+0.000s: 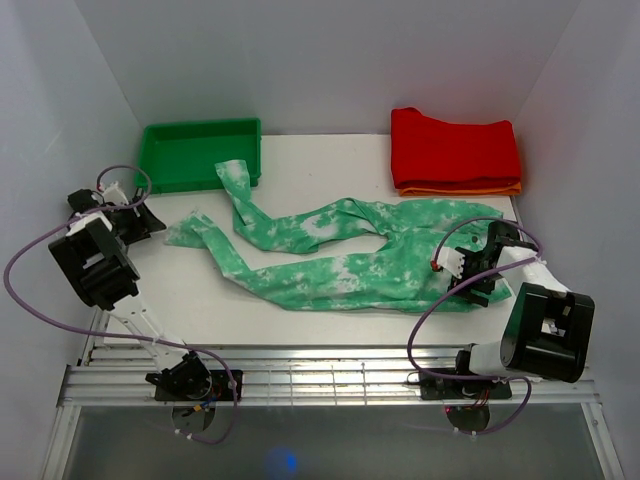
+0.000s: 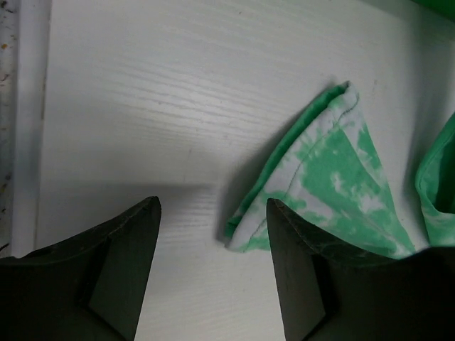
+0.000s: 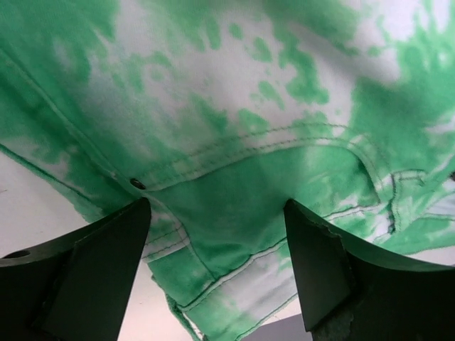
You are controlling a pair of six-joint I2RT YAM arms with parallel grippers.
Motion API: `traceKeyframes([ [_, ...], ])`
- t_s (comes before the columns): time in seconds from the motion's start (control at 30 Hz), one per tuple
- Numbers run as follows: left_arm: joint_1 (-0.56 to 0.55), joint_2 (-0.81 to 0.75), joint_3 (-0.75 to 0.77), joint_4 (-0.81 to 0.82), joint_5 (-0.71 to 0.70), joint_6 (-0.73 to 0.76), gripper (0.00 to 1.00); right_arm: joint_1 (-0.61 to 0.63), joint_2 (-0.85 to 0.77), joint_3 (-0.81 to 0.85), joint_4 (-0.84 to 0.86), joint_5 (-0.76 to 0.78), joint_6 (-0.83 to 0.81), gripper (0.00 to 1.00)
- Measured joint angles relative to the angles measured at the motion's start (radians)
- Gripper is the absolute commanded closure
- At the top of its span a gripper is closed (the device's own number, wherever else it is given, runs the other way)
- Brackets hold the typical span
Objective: Fold and stack the trousers
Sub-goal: Flatten the trousers out
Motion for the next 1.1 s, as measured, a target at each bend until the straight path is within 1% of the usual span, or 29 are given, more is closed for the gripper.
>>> traceKeyframes([
  [0.07, -0.023, 0.032, 0.007, 0.023, -0.022, -0.014, 0.29, 0.0, 0.011, -0.007, 0.011, 0.002, -0.027, 0.19],
  [0.2, -0.051, 0.056, 0.019, 0.062, 0.003, -0.034, 0.29, -0.002, 0.013, -0.006, 0.013, -0.001, -0.048, 0.21],
  [0.3, -0.058, 0.058, 0.011, 0.071, 0.029, -0.035, 0.29, -0.007, 0.021, -0.001, 0.012, -0.003, -0.057, 0.27],
  [0.37, -0.056, 0.053, -0.01, 0.087, 0.061, -0.032, 0.28, -0.01, 0.026, 0.003, 0.013, -0.002, -0.062, 0.28],
  [0.43, -0.045, 0.04, -0.038, 0.098, 0.09, -0.031, 0.25, -0.01, 0.028, 0.005, 0.013, -0.002, -0.065, 0.3],
  [0.63, 0.021, -0.015, -0.134, 0.096, 0.171, -0.037, 0.25, -0.014, 0.027, 0.005, 0.013, -0.009, -0.072, 0.3],
  [0.77, 0.056, -0.019, -0.14, 0.052, 0.196, -0.005, 0.26, -0.016, 0.025, 0.005, 0.012, -0.011, -0.075, 0.29],
  [0.9, 0.055, -0.019, -0.139, 0.041, 0.199, 0.027, 0.26, -0.016, 0.025, 0.005, 0.011, -0.012, -0.076, 0.29],
  [0.97, 0.053, -0.015, -0.131, 0.033, 0.198, 0.033, 0.27, -0.016, 0.025, 0.005, 0.011, -0.012, -0.077, 0.3],
  [1.07, 0.043, -0.003, -0.116, 0.027, 0.195, 0.043, 0.32, -0.016, 0.025, 0.005, 0.011, -0.011, -0.079, 0.3],
  [1.1, 0.037, 0.001, -0.113, 0.027, 0.194, 0.049, 0.36, -0.016, 0.025, 0.005, 0.011, -0.01, -0.08, 0.31],
])
